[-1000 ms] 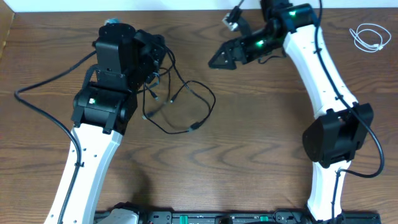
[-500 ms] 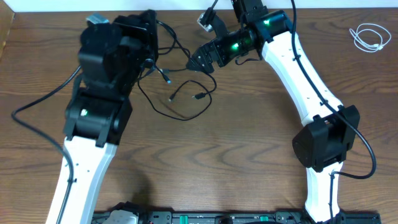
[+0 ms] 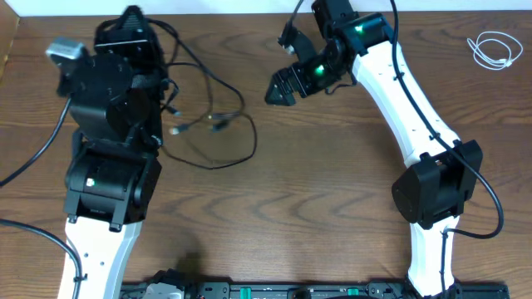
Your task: Untangle cables
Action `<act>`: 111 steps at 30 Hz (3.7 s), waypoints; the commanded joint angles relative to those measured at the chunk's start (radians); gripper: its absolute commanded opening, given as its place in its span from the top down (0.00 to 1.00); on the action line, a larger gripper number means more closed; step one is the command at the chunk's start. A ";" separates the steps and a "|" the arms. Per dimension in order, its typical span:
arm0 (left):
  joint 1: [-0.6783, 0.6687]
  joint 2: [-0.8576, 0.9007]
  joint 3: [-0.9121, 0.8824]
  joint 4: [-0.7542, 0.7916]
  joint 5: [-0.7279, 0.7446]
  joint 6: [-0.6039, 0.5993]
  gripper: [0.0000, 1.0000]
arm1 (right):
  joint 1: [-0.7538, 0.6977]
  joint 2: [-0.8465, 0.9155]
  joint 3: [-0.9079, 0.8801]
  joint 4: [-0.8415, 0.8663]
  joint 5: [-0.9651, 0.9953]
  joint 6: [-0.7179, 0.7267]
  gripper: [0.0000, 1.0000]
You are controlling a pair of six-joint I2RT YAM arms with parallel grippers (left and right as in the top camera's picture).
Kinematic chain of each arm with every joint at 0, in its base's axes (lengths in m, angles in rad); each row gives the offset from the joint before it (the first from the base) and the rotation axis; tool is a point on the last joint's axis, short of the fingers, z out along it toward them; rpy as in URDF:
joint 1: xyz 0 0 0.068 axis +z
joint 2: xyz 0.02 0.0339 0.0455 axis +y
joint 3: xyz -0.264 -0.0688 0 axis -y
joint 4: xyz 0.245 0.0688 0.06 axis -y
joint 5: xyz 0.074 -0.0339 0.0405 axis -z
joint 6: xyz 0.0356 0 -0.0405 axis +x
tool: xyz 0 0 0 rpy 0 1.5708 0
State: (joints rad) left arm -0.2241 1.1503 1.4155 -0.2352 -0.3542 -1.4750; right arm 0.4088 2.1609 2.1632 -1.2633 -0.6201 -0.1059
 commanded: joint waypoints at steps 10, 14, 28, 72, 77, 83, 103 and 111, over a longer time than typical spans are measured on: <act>0.005 0.003 0.010 -0.051 -0.179 0.042 0.93 | 0.209 -0.016 -0.072 0.053 -0.194 -0.265 0.01; 0.005 0.003 0.010 -0.072 -0.132 0.042 0.93 | 0.251 -0.016 -0.215 0.309 -0.311 -0.152 0.02; 0.002 0.037 0.010 -0.082 0.497 -0.002 0.93 | 0.352 -0.016 -0.666 1.407 -0.291 0.180 0.01; 0.313 0.179 0.009 -0.509 1.447 1.024 0.93 | -0.386 -0.214 -0.665 0.750 -0.025 0.257 0.99; 0.313 0.195 0.009 -0.615 1.287 1.042 0.92 | -0.476 -0.421 -0.665 0.602 0.311 0.277 0.99; 0.313 0.195 0.009 -0.642 1.170 1.086 0.93 | -0.630 -0.565 -0.665 0.557 0.341 0.312 0.99; 0.313 0.243 0.008 -0.794 0.295 1.006 0.93 | -0.868 -0.624 -0.665 0.518 0.539 0.382 0.99; 0.312 0.280 0.008 -0.796 0.465 1.068 0.93 | -0.882 -0.624 -0.587 0.715 0.667 0.383 0.99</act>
State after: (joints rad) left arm 0.0845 1.4254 1.4151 -1.0283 0.0330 -0.4435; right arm -0.4587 1.5639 1.5066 -0.5678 -0.0624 0.2687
